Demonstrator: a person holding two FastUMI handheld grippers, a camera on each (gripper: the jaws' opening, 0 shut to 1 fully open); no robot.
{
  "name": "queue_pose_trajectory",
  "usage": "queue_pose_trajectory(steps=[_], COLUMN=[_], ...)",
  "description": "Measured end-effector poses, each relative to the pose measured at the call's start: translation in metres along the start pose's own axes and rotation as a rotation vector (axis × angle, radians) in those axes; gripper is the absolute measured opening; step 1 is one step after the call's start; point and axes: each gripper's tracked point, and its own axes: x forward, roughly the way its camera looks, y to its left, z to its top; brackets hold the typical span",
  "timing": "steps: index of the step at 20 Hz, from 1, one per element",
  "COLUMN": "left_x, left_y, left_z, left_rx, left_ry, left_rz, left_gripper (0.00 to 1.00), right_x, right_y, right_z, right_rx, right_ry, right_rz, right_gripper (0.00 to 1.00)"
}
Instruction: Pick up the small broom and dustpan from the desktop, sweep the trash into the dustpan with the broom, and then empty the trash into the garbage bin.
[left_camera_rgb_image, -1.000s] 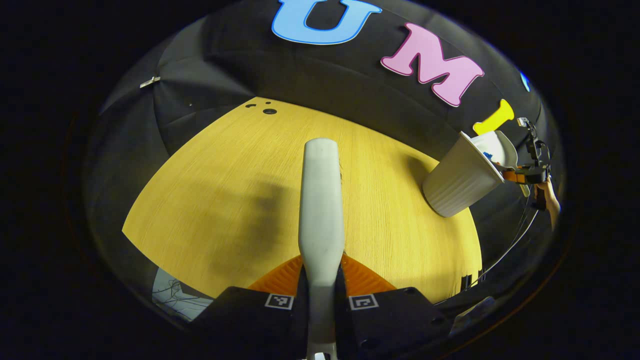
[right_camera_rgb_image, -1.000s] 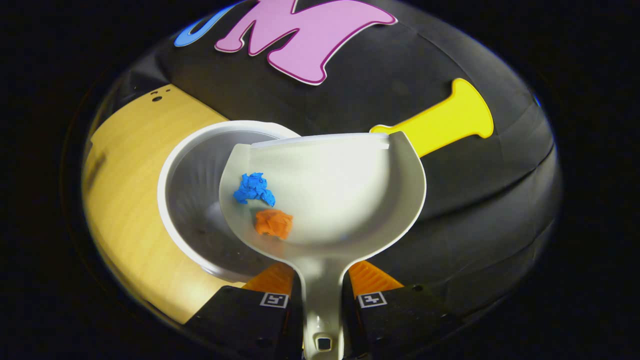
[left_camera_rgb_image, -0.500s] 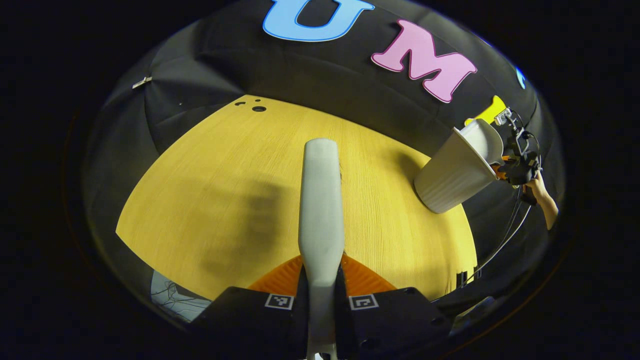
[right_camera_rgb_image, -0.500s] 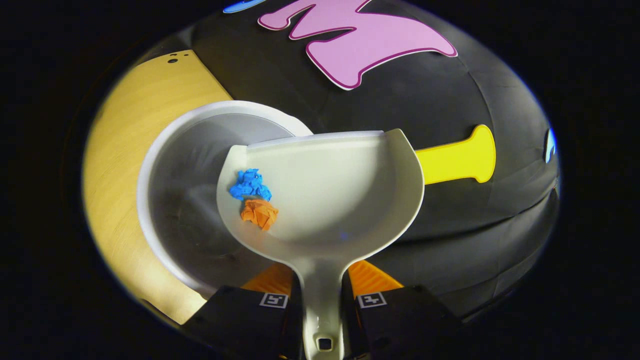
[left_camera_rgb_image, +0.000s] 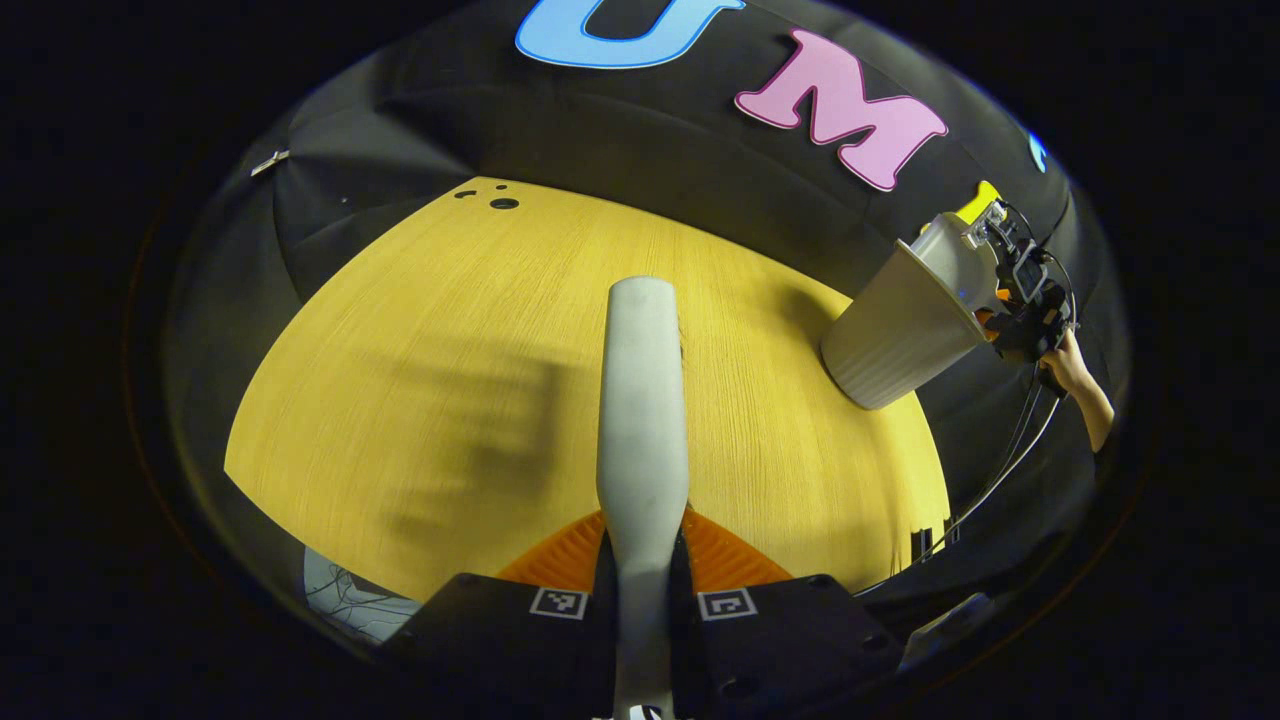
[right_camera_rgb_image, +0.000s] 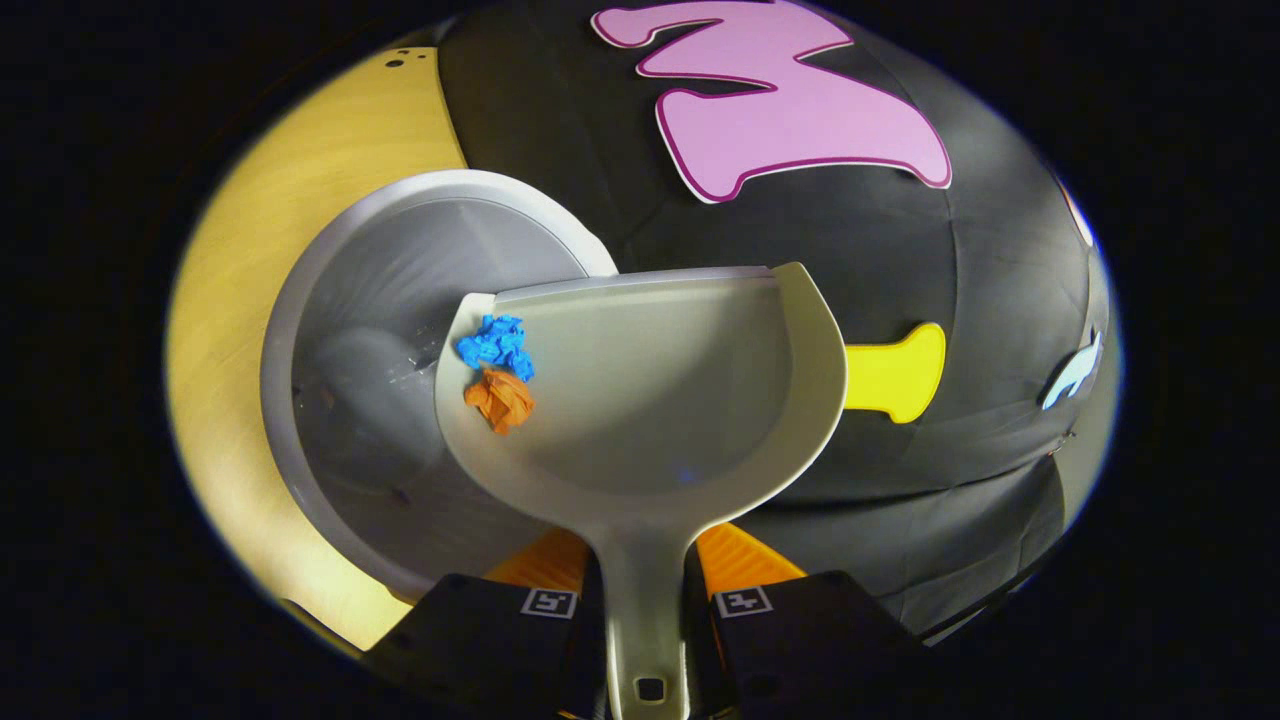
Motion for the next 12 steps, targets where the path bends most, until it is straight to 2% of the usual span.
queue_pose_trajectory(steps=[1,2,3,7,8,9,11,12], left_x=[0.001,0.002,0.004,0.008,0.008,0.008,0.007,0.006], left_y=[-0.001,-0.002,-0.005,-0.015,-0.016,-0.019,-0.02,-0.02], left_z=[0.001,0.003,0.005,0.004,0.002,0.0,-0.002,-0.002], left_rx=[0.007,0.014,0.019,0.036,0.042,0.046,0.053,0.058], left_ry=[0.0,-0.001,0.0,0.01,0.016,0.022,0.03,0.032], left_rz=[-0.003,-0.006,-0.011,-0.032,-0.037,-0.043,-0.051,-0.053], left_gripper=[0.26,0.26,0.26,0.26,0.26,0.26,0.26,0.24], right_x=[-0.003,-0.005,-0.008,-0.016,-0.016,-0.017,-0.019,-0.018], right_y=[-0.002,-0.004,-0.005,-0.003,-0.003,-0.004,-0.006,-0.005], right_z=[0.0,-0.002,-0.002,-0.002,-0.001,0.0,0.004,0.002], right_rx=[-0.025,-0.051,-0.073,-0.153,-0.174,-0.196,-0.213,-0.206], right_ry=[-0.001,-0.002,-0.006,0.013,0.016,0.018,0.009,0.018], right_rz=[-0.02,-0.039,-0.057,-0.087,-0.104,-0.116,-0.116,-0.105], right_gripper=[0.31,0.39,0.35,0.35,0.39,0.35,0.35,0.39])
